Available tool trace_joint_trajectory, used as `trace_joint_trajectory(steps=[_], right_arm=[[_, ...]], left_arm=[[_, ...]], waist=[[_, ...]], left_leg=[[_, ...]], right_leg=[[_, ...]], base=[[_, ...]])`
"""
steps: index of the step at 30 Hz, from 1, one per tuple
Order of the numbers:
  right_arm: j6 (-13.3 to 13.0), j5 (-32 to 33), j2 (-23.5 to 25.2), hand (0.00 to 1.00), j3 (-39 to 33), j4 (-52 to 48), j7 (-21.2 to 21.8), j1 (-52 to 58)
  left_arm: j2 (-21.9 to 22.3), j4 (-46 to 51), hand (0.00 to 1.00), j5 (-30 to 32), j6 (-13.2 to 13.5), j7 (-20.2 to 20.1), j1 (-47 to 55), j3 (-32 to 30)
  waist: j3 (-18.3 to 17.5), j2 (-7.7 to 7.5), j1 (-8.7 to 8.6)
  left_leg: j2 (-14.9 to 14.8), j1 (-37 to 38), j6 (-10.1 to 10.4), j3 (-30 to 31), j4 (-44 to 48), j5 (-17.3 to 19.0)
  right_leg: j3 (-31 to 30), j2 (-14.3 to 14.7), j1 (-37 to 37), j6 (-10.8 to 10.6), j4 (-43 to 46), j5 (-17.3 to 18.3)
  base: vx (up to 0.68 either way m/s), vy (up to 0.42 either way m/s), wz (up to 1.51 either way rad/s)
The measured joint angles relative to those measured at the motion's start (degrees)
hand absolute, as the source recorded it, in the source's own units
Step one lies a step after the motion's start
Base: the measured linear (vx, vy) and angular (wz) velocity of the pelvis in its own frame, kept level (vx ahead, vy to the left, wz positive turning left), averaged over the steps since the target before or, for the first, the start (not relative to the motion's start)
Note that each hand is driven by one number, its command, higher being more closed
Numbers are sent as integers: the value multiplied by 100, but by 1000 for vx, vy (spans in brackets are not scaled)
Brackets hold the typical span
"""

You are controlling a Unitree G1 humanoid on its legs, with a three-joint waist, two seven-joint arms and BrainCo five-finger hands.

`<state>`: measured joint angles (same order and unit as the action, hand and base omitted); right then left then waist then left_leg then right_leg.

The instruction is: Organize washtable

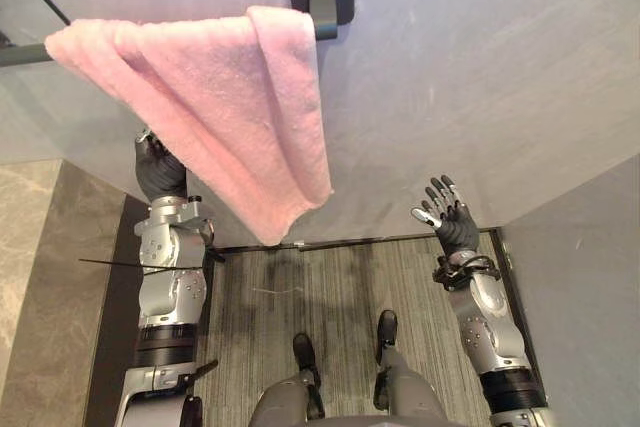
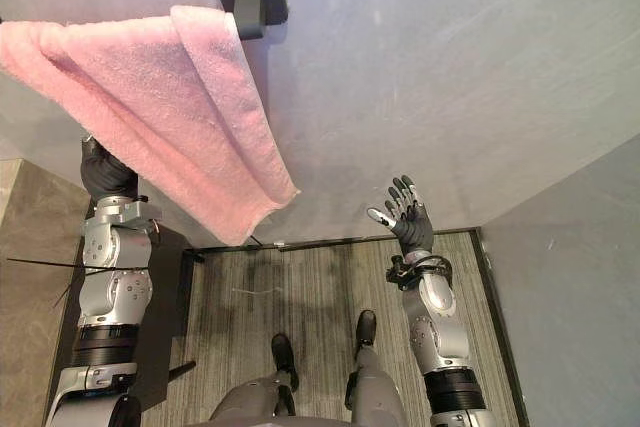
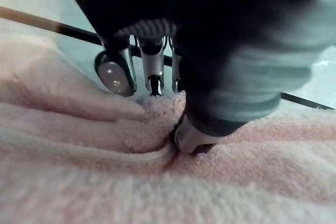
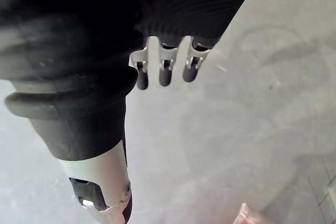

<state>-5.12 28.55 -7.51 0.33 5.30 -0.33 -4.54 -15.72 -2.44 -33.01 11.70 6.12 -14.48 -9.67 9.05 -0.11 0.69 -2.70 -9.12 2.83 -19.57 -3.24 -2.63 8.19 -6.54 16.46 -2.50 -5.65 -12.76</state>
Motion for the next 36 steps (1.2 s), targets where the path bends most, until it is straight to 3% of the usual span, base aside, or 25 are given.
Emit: trace_joint_trajectory(steps=[9,25,26,30,33,34,36], right_arm=[[-13,-20,45,0,-135,0,-74,7],[-100,-117,272,0,-208,3,-87,2],[-101,-142,272,0,-207,3,-90,1],[-106,-219,275,0,-203,6,-101,-1],[-109,-222,342,0,-195,7,-101,-25],[-117,-222,414,0,-200,9,-102,-14],[-117,-223,438,0,-215,17,-104,34]], left_arm=[[335,197,100,0,123,-246,254,-9],[345,258,100,69,237,-600,389,-15],[351,258,0,111,241,-600,398,-29],[415,145,0,186,196,-582,564,-50],[456,-602,0,350,-273,-456,959,99],[539,-955,0,389,-500,-416,1194,215],[726,-1091,0,411,-690,-354,1449,356]], waist=[[11,-18,-2],[61,-136,3],[58,-147,-1],[69,-174,-36],[103,-237,-166],[148,-317,-253],[202,-430,-293]], left_leg=[[78,16,-8,50,-88,-6],[179,108,-21,66,-205,-8],[177,110,-21,66,-206,-8],[177,113,-21,66,-210,-8],[177,112,-21,66,-210,-8],[171,112,-21,60,-209,-7],[166,110,-27,55,-208,-2]], right_leg=[[36,-55,2,-69,1,30],[42,-139,-35,-103,2,13],[42,-146,-36,-103,2,13],[40,-149,-36,-104,2,13],[39,-148,-33,-108,2,16],[30,-142,-28,-107,2,16],[26,-135,-25,-107,1,16]], base=[[57,27,3],[55,20,0],[38,9,0],[42,5,-1],[56,5,-1],[55,3,-3],[59,2,-2]])
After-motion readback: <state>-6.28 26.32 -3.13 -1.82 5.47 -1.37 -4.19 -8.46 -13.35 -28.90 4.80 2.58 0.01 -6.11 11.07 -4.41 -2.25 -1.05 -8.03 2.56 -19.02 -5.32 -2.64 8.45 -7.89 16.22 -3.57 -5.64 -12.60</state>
